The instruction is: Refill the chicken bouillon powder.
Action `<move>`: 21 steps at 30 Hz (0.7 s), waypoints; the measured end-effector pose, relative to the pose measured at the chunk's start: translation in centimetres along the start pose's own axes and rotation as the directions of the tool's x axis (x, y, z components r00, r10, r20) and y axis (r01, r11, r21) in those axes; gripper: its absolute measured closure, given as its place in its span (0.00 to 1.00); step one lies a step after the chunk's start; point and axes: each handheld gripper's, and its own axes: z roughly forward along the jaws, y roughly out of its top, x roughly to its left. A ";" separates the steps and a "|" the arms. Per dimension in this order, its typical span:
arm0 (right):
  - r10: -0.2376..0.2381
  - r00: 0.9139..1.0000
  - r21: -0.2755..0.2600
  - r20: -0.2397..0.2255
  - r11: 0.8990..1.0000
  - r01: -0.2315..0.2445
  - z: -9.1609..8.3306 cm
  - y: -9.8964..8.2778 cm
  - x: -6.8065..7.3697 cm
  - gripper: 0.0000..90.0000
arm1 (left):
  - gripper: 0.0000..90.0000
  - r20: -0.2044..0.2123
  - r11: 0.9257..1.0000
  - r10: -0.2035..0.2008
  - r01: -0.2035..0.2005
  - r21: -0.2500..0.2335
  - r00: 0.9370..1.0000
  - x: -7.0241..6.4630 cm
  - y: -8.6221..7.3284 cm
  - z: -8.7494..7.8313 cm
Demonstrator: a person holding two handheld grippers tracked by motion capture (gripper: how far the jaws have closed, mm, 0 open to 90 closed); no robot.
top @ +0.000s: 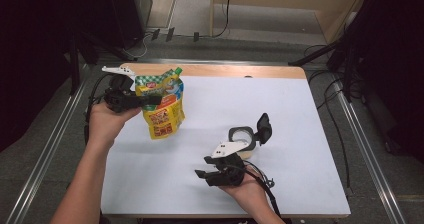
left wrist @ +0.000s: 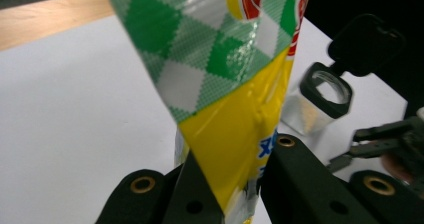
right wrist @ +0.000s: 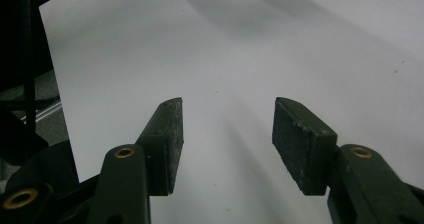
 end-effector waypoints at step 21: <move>-0.008 1.000 0.041 -0.023 0.999 0.009 3.0 -0.4 0.4 0.52 | 1.00 0.105 0.994 0.035 -0.045 0.097 0.994 -5.9 -1.1 1.4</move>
